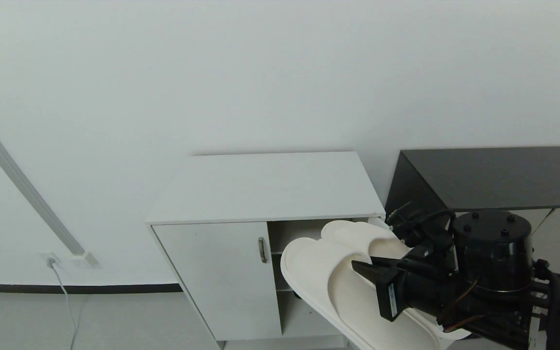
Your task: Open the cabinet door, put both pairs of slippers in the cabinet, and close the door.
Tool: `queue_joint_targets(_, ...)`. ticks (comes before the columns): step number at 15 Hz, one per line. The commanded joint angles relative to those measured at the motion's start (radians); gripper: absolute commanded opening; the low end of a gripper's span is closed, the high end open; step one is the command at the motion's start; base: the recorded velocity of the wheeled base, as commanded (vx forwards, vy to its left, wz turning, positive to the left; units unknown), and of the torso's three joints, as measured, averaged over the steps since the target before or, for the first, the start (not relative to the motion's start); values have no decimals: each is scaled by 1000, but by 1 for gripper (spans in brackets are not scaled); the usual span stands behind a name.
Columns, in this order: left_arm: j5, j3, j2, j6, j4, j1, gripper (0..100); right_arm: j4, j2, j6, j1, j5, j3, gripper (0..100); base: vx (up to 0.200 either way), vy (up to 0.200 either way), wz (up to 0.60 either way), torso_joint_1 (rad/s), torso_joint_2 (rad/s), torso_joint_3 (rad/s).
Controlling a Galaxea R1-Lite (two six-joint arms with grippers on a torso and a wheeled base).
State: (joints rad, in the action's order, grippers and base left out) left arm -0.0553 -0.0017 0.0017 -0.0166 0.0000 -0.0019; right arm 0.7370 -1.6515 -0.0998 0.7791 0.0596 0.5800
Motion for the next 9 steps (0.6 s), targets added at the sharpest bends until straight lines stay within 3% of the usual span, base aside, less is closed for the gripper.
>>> queue_joint_targets(1, 0, 0, 0, 0, 0, 0, 0, -1, -5, 0, 0, 0, -6, 0, 0, 0, 0, 0, 0, 0)
queue_joint_targets(9, 0, 0, 0, 0, 0, 0, 0, 1, -4, 8, 5, -1, -15, 0, 0, 0, 0, 0, 0, 0)
